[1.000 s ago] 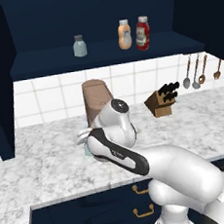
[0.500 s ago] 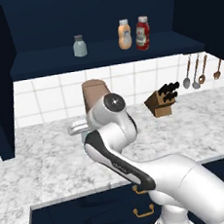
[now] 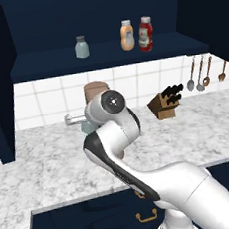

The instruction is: Put the shaker and condiment bottle from the counter next to their counterparts in the cabinet.

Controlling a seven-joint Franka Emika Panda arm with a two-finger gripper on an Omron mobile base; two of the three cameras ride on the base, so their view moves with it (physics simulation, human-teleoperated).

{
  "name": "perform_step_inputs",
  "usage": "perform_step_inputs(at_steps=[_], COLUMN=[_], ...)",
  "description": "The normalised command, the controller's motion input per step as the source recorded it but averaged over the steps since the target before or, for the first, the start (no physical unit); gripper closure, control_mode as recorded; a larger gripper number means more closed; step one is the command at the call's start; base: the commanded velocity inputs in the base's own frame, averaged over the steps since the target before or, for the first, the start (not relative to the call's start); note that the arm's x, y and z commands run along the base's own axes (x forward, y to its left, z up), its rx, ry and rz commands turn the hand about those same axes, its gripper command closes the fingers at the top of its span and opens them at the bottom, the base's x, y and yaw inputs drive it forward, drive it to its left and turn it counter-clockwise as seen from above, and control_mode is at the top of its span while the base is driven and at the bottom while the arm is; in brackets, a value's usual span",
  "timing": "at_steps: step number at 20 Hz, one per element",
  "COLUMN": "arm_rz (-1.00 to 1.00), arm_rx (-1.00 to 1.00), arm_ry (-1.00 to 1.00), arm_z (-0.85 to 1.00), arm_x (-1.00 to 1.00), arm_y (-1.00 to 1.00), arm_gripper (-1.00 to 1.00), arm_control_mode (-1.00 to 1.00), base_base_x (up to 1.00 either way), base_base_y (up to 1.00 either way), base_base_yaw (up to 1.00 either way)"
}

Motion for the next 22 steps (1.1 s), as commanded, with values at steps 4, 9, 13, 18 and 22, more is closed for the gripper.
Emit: perform_step_inputs(at_steps=[4,9,13,18,22], arm_rz=[-0.09,-0.08,-0.05,-0.04,-0.04], arm_rx=[0.00,0.03,0.06,0.00,0.00], arm_ry=[-0.04,0.00,0.00,0.00,0.00], arm_z=[0.62,0.59,0.66,0.56,0.40], arm_x=[-0.06,-0.03,-0.11,-0.04,-0.01], arm_y=[0.00,-0.09,-0.08,0.00,0.00], arm_gripper=[1.00,1.00,1.00,1.00,1.00], arm_control_mode=[-1.00,-1.00,-1.00,-1.00,-1.00], base_base_x=[0.00,0.00,0.00,0.00,0.00], base_base_y=[0.00,0.00,0.00,0.00,0.00], base_base_yaw=[0.00,0.00,0.00,0.00,0.00])
